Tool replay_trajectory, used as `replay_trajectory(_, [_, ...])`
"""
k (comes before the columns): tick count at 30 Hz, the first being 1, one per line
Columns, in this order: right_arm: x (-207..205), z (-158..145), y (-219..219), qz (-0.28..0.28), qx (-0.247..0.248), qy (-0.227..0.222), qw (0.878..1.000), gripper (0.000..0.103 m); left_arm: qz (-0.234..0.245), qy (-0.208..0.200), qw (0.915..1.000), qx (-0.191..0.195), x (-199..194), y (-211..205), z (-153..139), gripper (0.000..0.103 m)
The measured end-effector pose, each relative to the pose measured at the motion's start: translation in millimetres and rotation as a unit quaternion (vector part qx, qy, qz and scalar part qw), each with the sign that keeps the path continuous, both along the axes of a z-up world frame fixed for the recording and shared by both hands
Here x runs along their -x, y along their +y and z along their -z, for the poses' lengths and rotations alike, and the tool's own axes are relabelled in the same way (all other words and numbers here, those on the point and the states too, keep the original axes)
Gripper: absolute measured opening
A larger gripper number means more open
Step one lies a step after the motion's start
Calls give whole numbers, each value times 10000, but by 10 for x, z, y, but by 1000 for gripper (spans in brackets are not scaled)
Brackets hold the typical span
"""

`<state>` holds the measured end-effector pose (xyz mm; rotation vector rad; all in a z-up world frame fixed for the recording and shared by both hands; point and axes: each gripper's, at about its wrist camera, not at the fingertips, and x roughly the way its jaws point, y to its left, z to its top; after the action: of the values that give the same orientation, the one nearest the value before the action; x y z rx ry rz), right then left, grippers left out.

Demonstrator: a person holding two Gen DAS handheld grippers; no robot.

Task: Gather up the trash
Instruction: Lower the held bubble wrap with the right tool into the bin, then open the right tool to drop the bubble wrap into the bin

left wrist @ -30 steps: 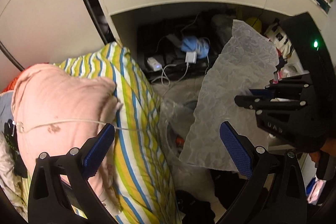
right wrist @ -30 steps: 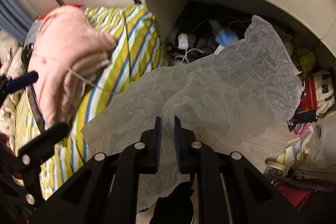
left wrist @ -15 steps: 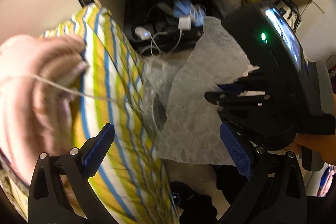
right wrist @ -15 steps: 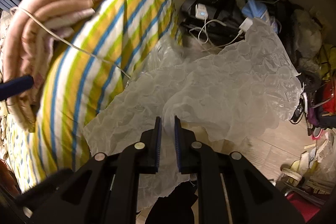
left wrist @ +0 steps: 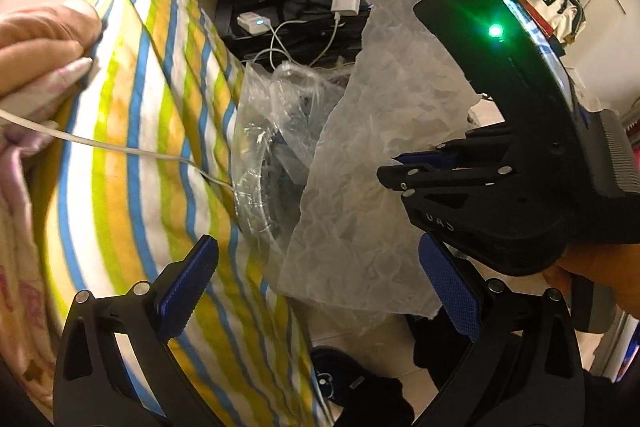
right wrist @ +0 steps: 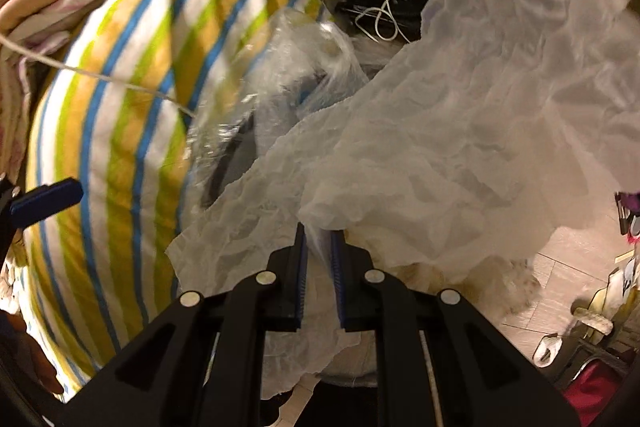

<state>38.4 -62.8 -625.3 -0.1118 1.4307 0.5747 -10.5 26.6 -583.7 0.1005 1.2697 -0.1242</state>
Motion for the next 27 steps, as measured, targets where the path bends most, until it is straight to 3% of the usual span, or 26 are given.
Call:
replay_trajectory(20, [-147, 665, -171, -264, 66, 183, 9995, 13, 83, 241, 9997, 69, -318, -32, 678, 97])
replay_trajectory(27, [-149, 741, -113, -317, 80, 199, 9993, 13, 122, 341, 9993, -6, -311, -42, 789, 97])
